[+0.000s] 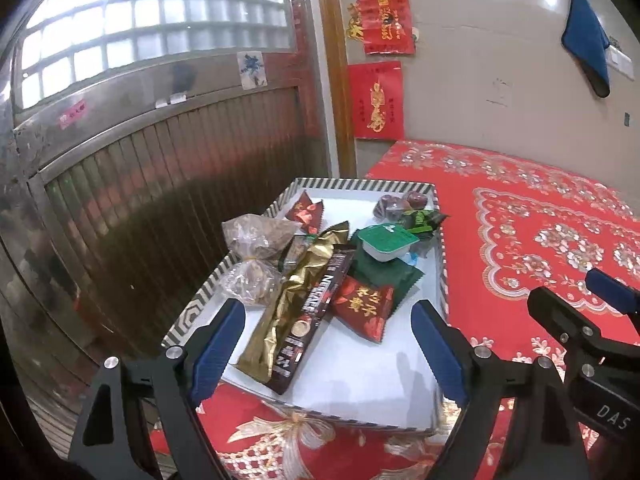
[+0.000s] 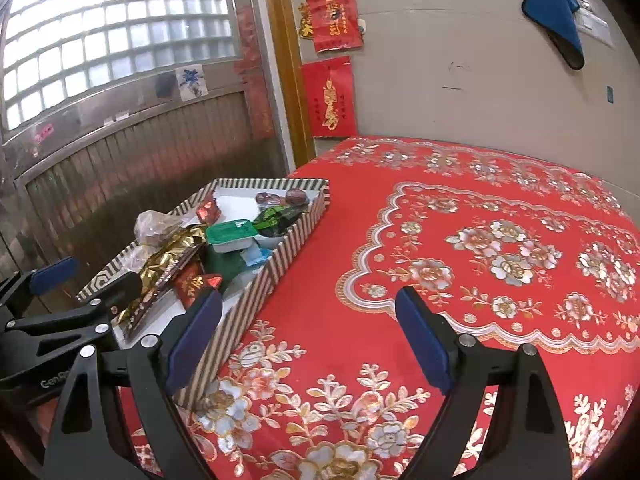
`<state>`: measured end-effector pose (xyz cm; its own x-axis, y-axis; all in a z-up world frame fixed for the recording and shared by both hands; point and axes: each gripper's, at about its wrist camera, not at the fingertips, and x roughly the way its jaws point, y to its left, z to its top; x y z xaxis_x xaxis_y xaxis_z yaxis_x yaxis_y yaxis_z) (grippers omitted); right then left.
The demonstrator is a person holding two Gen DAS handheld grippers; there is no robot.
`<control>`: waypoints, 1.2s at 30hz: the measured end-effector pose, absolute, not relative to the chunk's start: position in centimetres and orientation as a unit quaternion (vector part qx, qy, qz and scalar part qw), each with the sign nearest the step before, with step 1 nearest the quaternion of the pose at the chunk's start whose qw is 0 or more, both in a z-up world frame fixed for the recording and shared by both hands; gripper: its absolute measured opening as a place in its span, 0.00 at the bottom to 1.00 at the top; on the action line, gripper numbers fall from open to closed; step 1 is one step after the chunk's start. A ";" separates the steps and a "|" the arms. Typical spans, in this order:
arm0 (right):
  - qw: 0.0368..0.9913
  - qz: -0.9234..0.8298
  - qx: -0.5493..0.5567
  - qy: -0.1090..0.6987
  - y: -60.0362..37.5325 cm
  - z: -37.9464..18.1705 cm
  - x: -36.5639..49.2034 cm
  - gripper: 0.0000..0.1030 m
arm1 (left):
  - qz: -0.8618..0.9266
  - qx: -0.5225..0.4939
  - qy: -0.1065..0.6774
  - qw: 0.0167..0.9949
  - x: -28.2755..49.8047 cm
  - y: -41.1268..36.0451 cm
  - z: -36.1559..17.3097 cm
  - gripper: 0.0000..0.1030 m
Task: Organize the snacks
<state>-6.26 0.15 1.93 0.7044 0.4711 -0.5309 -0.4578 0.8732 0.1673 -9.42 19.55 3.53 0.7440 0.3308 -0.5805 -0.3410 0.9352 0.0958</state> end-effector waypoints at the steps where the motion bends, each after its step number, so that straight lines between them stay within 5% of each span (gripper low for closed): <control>1: 0.924 0.250 0.013 0.290 0.0 2.0 -6.2 0.87 | 0.178 -0.007 0.310 0.934 -9.3 19.3 3.6 0.84; 36: 0.947 0.099 0.036 0.304 -12.0 2.7 -4.1 0.87 | 0.060 0.020 0.322 0.945 -4.0 8.2 4.2 0.84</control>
<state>-4.06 -12.02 2.71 0.7961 0.2089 -0.5680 -0.1652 0.9779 0.1281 -3.98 8.23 4.20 0.7853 0.1264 -0.6061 -0.1005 0.9920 0.0767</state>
